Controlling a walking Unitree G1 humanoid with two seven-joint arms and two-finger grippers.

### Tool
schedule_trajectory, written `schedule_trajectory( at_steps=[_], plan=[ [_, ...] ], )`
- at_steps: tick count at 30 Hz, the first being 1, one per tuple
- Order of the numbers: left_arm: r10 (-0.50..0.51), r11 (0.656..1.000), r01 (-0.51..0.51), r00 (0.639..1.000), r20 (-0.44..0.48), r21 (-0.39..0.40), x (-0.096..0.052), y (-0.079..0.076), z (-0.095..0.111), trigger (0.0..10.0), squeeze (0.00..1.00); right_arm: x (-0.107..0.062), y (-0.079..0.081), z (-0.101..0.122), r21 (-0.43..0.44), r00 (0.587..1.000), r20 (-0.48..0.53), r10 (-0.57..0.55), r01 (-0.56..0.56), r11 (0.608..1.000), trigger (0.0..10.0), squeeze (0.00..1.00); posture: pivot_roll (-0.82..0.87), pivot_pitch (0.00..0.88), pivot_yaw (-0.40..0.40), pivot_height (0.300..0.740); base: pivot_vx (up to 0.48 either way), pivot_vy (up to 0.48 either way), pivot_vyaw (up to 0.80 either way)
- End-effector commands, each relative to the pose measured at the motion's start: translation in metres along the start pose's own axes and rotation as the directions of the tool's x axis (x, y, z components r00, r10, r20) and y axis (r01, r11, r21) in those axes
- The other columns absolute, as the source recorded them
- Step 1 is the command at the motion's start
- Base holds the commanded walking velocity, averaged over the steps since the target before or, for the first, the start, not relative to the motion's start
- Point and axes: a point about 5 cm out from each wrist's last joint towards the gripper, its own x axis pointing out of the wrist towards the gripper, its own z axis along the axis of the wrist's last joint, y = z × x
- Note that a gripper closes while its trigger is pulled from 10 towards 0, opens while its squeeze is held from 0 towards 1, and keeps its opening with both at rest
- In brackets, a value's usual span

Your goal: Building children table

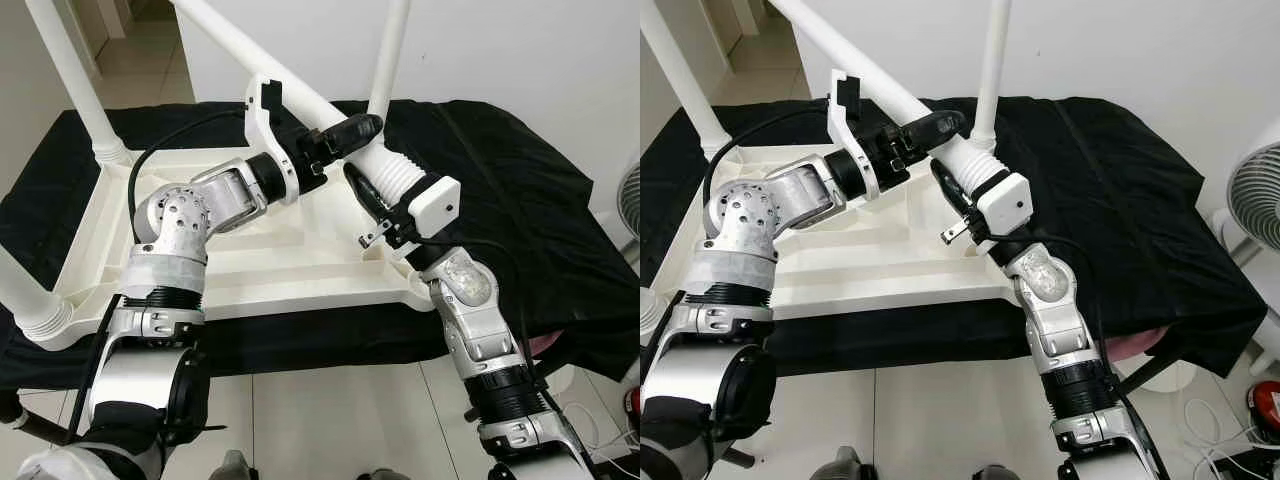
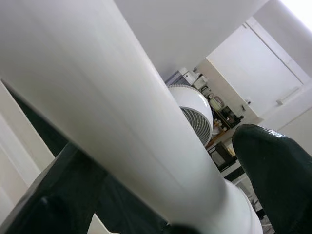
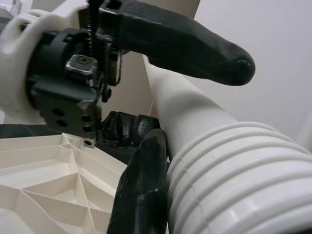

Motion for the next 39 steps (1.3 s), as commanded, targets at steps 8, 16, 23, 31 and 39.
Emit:
schedule_trajectory(
  at_steps=[8, 16, 23, 31, 39],
  plan=[
    [-0.068, 0.998, 0.067, 0.995, 0.066, 0.018, 0.002, 0.002, 0.029, 10.0, 0.0, -0.024, 0.02, -0.005, -0.138, 0.999, -0.045, -0.015, 0.009, 0.99, 10.0, 0.0, -0.1, 0.0, 0.039, 0.74, 0.0, 0.0, 0.0],
    [-0.057, 0.998, 0.055, 0.997, 0.059, 0.022, 0.001, 0.003, 0.035, 10.0, 0.0, -0.057, 0.033, -0.015, -0.31, 0.988, -0.064, -0.137, 0.111, 0.944, 10.0, 0.0, -0.1, 0.0, 0.045, 0.74, 0.0, 0.0, 0.0],
    [-0.051, 0.998, 0.05, 0.998, 0.048, 0.025, 0.002, 0.006, 0.038, 10.0, 0.0, -0.062, 0.042, -0.019, -0.366, 0.987, -0.077, -0.143, 0.106, 0.924, 10.0, 0.0, -0.1, 0.0, 0.05, 0.74, 0.0, 0.0, 0.0],
    [-0.074, 0.997, 0.073, 0.995, 0.059, 0.027, 0.0, 0.005, 0.039, 0.0, 0.0, -0.065, 0.046, -0.023, -0.397, 0.989, -0.068, -0.129, 0.091, 0.913, 10.0, 0.0, -0.09, 0.0, 0.052, 0.74, 0.0, 0.0, 0.0],
    [-0.097, 0.995, 0.098, 0.993, 0.064, -0.013, -0.003, 0.004, 0.041, 0.0, 0.0, -0.067, 0.045, -0.025, -0.428, 0.983, -0.045, -0.177, 0.141, 0.893, 10.0, 0.0, -0.08, 0.0, 0.058, 0.74, 0.0, 0.0, 0.0]
  ],
)
